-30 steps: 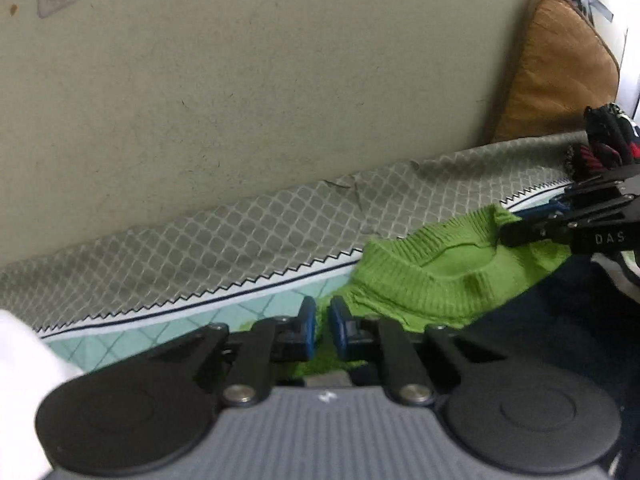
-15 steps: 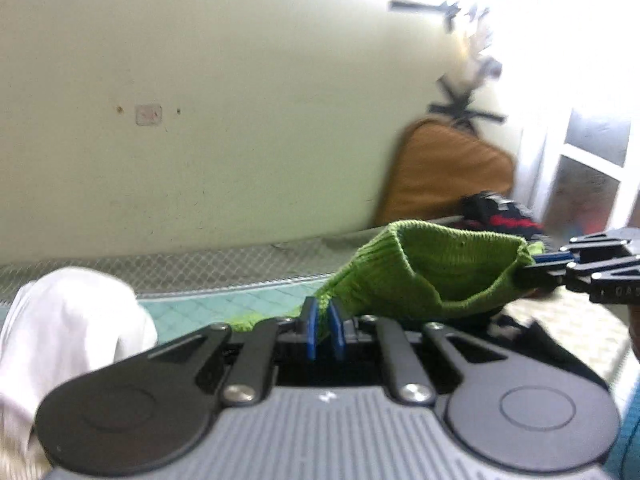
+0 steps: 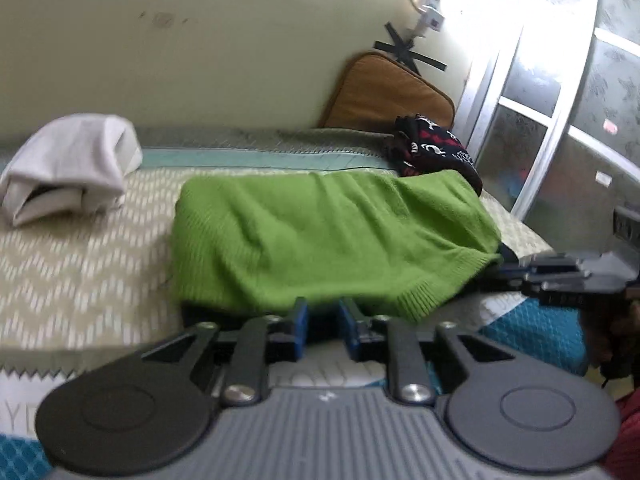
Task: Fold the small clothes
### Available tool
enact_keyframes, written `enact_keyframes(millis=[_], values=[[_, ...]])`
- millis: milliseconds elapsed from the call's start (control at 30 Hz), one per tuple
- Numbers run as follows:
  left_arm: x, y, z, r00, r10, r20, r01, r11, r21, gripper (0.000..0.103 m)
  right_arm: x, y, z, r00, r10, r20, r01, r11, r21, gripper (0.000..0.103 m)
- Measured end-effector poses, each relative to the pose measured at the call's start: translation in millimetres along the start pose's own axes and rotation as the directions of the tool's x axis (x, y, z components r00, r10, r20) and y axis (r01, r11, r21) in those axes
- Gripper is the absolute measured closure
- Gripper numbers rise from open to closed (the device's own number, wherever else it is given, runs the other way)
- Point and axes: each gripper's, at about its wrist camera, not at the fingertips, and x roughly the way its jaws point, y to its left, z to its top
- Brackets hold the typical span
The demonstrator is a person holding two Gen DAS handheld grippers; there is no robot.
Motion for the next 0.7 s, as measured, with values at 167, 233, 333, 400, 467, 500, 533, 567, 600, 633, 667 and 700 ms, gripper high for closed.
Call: enact_keyframes(millis=[167, 233, 333, 400, 467, 500, 533, 567, 600, 633, 667, 700], values=[[-25, 25, 16, 0.992, 0.048, 0.12, -0.037, 0.994, -0.098, 0.055, -31, -8, 16, 0.991, 0.062, 0.119, -0.066, 0.998, 0.024, 0.075], [-20, 35, 25, 0.987, 0.086, 0.134, -0.066, 0.987, -0.149, 0.043, -39, -19, 31, 0.982, -0.002, 0.187, -0.007, 0.999, 0.048, 0.07], [-1, 54, 37, 0.988, 0.113, 0.107, -0.084, 0.965, -0.247, 0.014, -34, -46, 47, 0.954, -0.166, 0.251, 0.137, 0.982, 0.127, 0.039], [10, 64, 39, 0.991, 0.101, 0.089, -0.071, 0.953, -0.293, 0.013, -22, -70, 49, 0.944, -0.234, 0.232, 0.187, 0.961, 0.206, 0.039], [24, 69, 42, 0.994, 0.092, 0.057, -0.069, 0.946, -0.318, 0.013, -7, -93, 45, 0.957, -0.236, 0.171, 0.172, 0.931, 0.322, 0.039], [30, 70, 42, 0.995, 0.092, 0.047, -0.073, 0.944, -0.321, 0.013, -1, -103, 40, 0.966, -0.2, 0.162, 0.127, 0.918, 0.375, 0.039], [36, 69, 43, 0.995, 0.095, 0.036, -0.079, 0.945, -0.317, 0.018, 5, -109, 36, 0.976, -0.157, 0.153, 0.08, 0.904, 0.419, 0.044], [42, 69, 44, 0.995, 0.097, 0.024, -0.085, 0.947, -0.308, 0.023, 7, -109, 32, 0.98, -0.132, 0.149, 0.055, 0.899, 0.434, 0.074], [45, 68, 44, 0.995, 0.094, 0.014, -0.086, 0.952, -0.295, 0.044, 10, -107, 32, 0.983, -0.117, 0.14, 0.046, 0.903, 0.427, 0.093], [51, 65, 46, 0.996, 0.093, -0.003, -0.09, 0.958, -0.273, 0.067, 7, -103, 31, 0.981, -0.124, 0.15, 0.051, 0.908, 0.415, 0.093], [55, 61, 48, 0.993, 0.115, -0.025, -0.117, 0.964, -0.24, 0.078, 2, -99, 32, 0.978, -0.124, 0.168, 0.046, 0.912, 0.408, 0.093], [57, 57, 48, 0.99, 0.136, -0.032, -0.139, 0.967, -0.213, 0.089, -5, -99, 33, 0.975, -0.121, 0.187, 0.034, 0.911, 0.411, 0.093]])
